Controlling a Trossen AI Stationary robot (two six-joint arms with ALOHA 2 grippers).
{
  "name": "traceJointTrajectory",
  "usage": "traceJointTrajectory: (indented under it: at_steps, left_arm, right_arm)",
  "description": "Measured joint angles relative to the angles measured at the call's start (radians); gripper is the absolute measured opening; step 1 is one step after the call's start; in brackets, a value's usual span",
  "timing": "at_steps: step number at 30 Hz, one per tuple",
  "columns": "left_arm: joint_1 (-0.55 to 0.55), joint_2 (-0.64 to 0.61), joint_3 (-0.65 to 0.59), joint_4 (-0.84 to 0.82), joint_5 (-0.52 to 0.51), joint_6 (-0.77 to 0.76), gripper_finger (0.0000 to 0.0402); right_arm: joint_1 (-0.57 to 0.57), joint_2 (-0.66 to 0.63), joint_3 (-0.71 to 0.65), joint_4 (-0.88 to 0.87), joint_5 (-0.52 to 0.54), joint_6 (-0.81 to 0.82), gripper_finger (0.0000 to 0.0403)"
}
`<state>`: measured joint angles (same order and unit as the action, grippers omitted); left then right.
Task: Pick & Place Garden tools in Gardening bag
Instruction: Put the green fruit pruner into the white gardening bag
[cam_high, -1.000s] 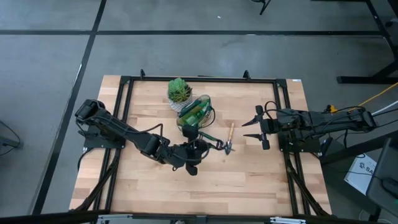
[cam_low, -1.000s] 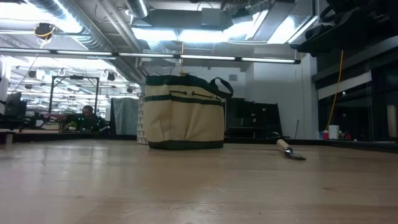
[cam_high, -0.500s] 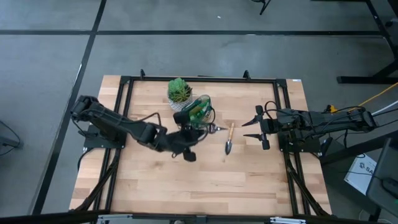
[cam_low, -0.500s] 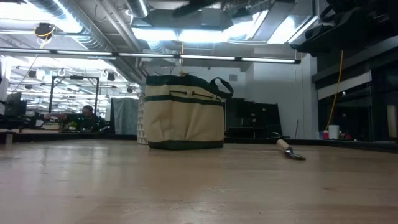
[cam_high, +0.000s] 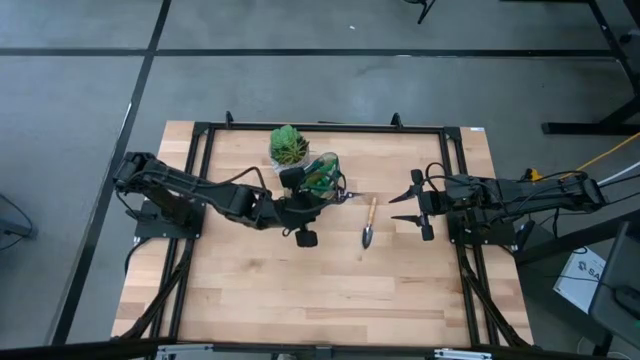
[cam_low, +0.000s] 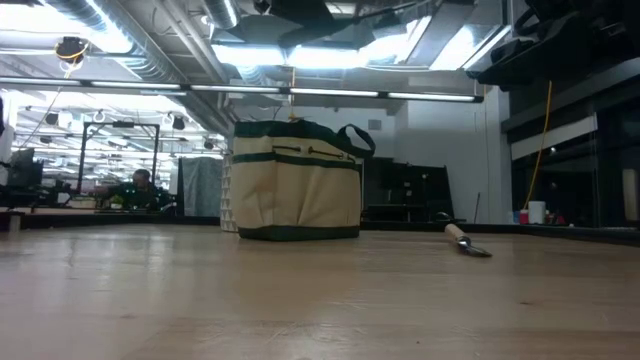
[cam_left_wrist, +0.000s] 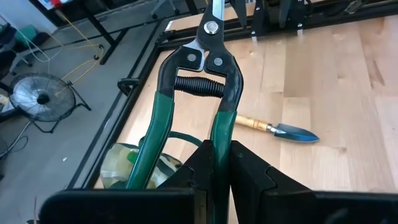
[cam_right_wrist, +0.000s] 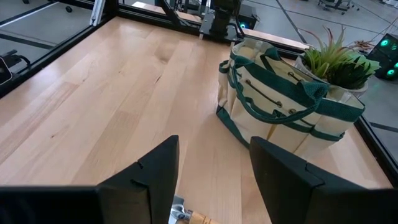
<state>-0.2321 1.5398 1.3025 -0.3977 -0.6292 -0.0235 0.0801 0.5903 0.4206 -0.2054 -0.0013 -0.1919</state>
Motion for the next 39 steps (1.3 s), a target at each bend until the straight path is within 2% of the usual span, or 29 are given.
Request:
traceJointTrajectory:
  at_steps: [32, 39]
  left_arm:
    - [0.019, -0.014, 0.000, -0.026, 0.002, 0.027, 0.0029]
    - [0.081, -0.013, 0.000, -0.031, 0.001, -0.066, 0.0029]
  right_arm:
    - [0.000, 0.000, 0.000, 0.000, 0.000, 0.000, 0.0201]
    - [0.000, 0.000, 0.000, 0.000, 0.000, 0.000, 0.0201]
